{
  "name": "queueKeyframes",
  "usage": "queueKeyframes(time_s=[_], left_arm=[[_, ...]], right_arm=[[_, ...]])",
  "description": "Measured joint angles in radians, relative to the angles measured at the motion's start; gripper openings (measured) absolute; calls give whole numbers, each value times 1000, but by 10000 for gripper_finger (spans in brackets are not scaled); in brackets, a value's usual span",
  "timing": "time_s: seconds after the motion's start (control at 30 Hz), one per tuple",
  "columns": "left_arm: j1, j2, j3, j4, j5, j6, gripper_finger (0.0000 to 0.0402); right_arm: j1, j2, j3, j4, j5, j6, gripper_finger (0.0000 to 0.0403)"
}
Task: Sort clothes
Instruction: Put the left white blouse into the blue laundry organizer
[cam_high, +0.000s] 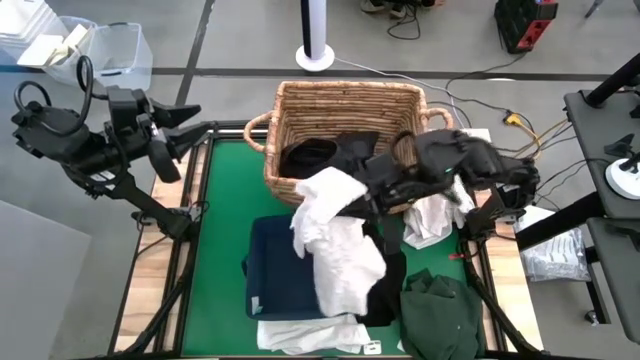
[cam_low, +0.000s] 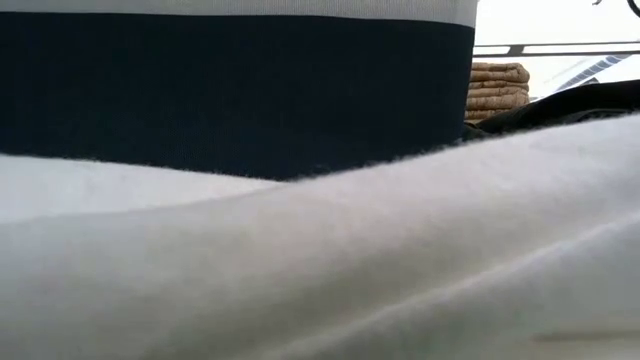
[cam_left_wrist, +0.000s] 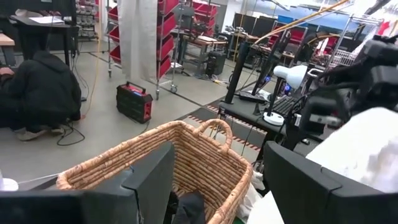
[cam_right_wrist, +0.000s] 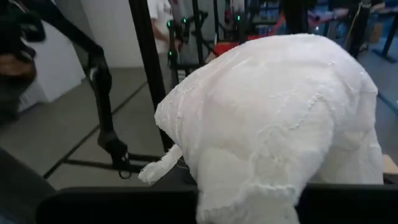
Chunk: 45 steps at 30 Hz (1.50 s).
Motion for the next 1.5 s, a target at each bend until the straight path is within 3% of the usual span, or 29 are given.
queueKeyframes(time_s=[0.57,0.7,1.07,1.5], left_arm=[[0,-26,0,-3,-102,52,224],[0,-31,0,-8,-102,52,224],[0,-21,0,-37,-102,52,224],[0,-2,0,-70,-101,44,224]], right_arm=[[-3,206,-3,232,14,-162,19],[-3,222,-3,189,27,-182,19],[-3,252,-33,-144,46,-168,19],[-7,276,-249,-185,45,-124,19]])
